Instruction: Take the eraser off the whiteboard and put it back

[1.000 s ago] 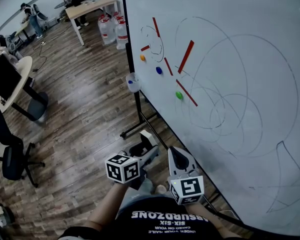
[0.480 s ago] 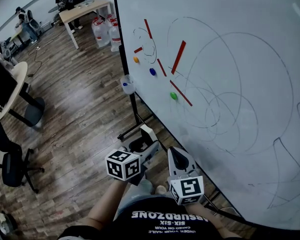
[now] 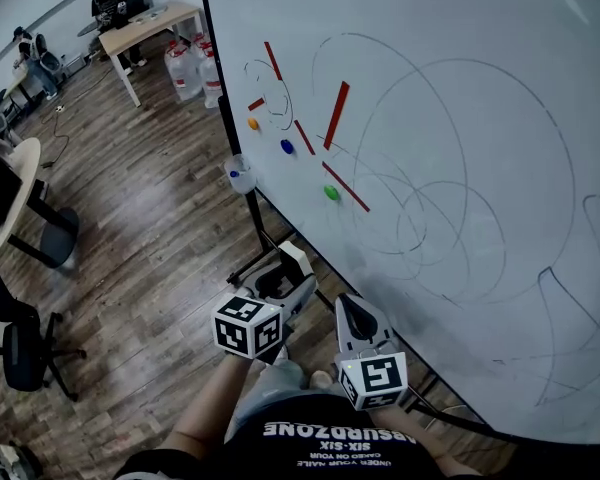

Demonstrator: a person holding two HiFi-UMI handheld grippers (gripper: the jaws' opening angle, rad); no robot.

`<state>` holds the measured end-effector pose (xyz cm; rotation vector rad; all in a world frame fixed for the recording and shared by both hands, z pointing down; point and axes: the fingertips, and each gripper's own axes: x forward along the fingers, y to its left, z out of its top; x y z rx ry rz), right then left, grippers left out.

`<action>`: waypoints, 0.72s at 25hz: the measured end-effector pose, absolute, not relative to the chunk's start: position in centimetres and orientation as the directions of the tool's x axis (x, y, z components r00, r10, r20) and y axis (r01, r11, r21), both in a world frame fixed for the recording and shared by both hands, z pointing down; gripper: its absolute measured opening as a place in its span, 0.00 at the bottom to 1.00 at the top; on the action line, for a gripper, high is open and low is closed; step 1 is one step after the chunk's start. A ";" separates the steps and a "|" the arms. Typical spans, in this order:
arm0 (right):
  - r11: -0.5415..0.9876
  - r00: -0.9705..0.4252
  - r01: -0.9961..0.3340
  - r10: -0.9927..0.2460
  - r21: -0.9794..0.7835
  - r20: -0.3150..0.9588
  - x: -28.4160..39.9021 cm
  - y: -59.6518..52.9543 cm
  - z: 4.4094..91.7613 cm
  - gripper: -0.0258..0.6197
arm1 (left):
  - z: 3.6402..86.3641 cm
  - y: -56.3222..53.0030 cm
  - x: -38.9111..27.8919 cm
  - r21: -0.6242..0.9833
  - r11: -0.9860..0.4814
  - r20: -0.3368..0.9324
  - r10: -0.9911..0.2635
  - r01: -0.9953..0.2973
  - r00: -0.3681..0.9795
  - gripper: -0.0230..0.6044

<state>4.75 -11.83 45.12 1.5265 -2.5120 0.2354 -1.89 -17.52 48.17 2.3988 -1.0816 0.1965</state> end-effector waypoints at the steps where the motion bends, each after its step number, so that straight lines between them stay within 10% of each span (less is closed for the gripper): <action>1: 0.451 -0.445 -0.892 -0.861 -0.034 0.246 4.9 -11.8 45.1 0.04 | 48.2 -17.6 -1.7 0.368 -0.568 0.329 -0.661 -0.736 0.675 0.42; 18: 0.376 -0.371 -0.926 -0.892 -0.033 0.259 7.2 -12.0 45.3 0.04 | 47.1 -19.9 1.4 0.218 -0.658 0.345 -0.639 -0.720 0.688 0.42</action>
